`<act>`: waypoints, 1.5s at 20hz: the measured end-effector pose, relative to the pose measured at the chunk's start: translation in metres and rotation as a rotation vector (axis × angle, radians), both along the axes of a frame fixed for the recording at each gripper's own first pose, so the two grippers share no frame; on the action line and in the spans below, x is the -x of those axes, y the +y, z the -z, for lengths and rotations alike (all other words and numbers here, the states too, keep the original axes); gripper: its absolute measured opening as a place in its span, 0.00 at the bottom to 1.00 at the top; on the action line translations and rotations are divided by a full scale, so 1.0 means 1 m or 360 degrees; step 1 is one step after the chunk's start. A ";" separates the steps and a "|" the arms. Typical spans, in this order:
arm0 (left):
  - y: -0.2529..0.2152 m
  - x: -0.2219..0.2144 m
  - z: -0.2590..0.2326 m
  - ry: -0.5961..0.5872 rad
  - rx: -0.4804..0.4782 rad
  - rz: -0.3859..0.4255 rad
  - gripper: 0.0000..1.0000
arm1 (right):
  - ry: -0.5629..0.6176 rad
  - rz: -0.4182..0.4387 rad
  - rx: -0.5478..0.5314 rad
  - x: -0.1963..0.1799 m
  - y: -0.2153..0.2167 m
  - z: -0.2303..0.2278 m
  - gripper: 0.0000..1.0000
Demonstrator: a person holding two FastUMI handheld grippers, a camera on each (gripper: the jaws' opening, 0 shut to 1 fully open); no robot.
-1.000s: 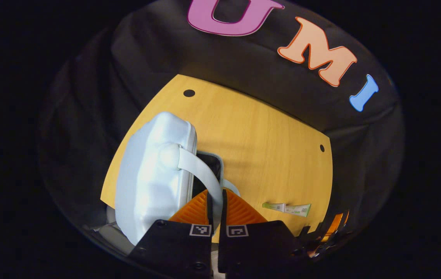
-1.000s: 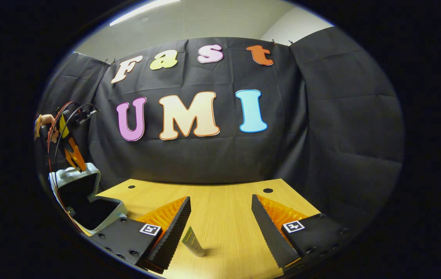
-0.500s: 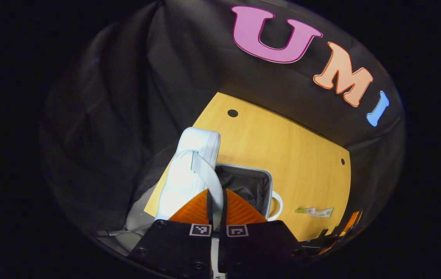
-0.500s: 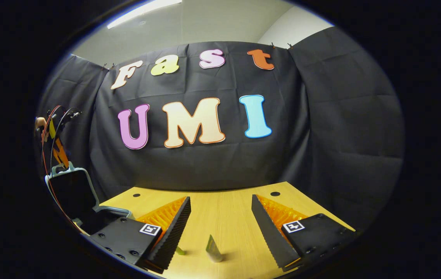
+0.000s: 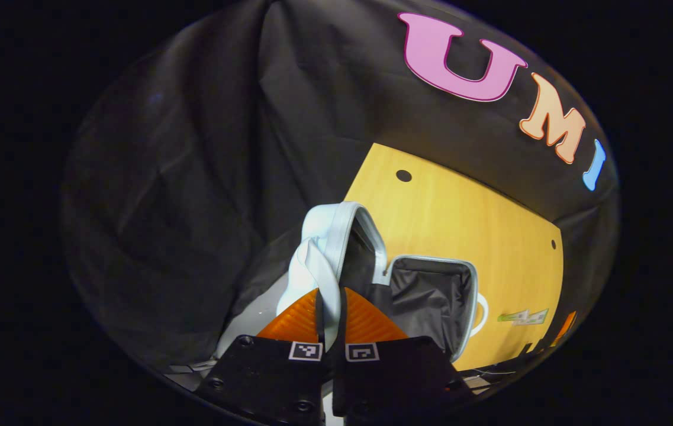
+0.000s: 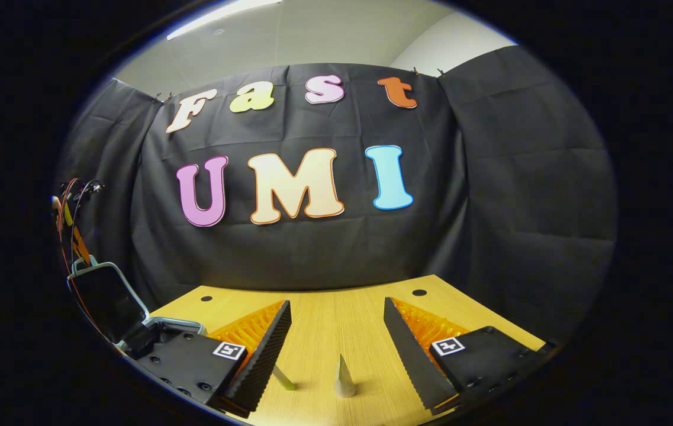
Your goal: First open the suitcase, pack the skin care products into it, and then close the suitcase.
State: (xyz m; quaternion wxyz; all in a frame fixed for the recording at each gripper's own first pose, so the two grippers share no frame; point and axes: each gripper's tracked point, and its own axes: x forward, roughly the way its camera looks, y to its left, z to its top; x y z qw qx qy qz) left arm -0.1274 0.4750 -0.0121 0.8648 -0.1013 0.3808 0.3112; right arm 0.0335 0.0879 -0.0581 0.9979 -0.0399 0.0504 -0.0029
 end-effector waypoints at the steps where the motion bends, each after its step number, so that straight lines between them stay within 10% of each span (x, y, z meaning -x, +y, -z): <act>1: 0.010 0.002 0.001 -0.0003 -0.0022 -0.0027 0.00 | -0.0005 0.0003 0.0004 -0.001 0.001 -0.002 0.98; 23: 0.063 0.026 0.172 0.0214 0.0126 -0.0274 0.06 | 0.0104 0.0101 0.0084 0.004 -0.011 0.011 0.98; 26: 0.059 0.022 0.162 0.0153 0.0106 -0.0276 0.34 | 0.0122 0.0123 0.0081 0.007 -0.012 0.016 0.98; 29: 0.054 0.023 0.140 0.0105 -0.0056 -0.0237 1.00 | 0.0142 0.0140 0.0078 0.010 -0.014 0.024 0.98; 30: 0.045 0.021 0.129 0.0088 -0.0112 -0.0197 0.95 | 0.0153 0.0139 0.0077 0.011 -0.014 0.027 0.98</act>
